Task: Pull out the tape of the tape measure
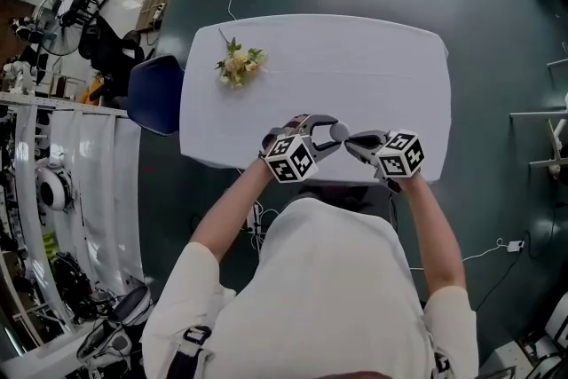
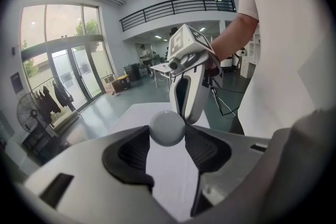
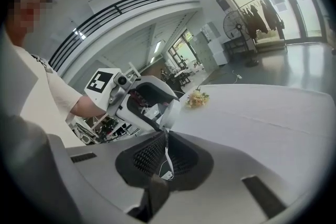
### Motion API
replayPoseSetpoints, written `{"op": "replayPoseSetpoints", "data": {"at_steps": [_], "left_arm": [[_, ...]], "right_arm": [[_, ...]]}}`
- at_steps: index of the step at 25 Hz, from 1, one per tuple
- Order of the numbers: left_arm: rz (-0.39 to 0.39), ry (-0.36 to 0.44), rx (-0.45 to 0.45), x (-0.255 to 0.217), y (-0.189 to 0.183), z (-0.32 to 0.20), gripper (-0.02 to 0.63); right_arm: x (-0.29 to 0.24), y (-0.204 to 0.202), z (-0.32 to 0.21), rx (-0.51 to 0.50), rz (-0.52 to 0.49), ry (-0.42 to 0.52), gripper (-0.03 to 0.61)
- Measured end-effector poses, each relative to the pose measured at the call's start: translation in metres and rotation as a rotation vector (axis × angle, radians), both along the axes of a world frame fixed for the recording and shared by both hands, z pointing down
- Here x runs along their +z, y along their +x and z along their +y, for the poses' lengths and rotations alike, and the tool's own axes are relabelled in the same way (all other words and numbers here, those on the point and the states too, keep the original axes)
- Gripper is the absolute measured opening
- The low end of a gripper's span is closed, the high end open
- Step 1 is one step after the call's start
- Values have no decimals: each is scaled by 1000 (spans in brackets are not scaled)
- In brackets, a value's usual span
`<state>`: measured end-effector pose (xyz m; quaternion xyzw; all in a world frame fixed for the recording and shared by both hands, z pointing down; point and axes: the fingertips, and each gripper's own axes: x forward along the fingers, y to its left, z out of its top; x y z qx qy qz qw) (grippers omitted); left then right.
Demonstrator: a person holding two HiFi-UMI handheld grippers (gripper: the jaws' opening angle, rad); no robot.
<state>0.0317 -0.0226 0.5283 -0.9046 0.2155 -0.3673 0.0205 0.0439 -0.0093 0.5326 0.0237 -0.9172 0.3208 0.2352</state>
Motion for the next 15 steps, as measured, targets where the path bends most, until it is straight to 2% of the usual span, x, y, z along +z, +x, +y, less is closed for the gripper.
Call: {"op": "replayPoseSetpoints", "data": {"at_steps": [5,10,15], "left_arm": [[18,29,-72,-4,-6,-10,216],[36,21,-133,-3,-14,-17,216],[68,9,-236,-6,-31,-25,216]], "right_arm": [[-1,3,-4,1,19,7,38],[-1,11,-11,11,39,25,38],[-3,18,-15,22,65,37,38]]}}
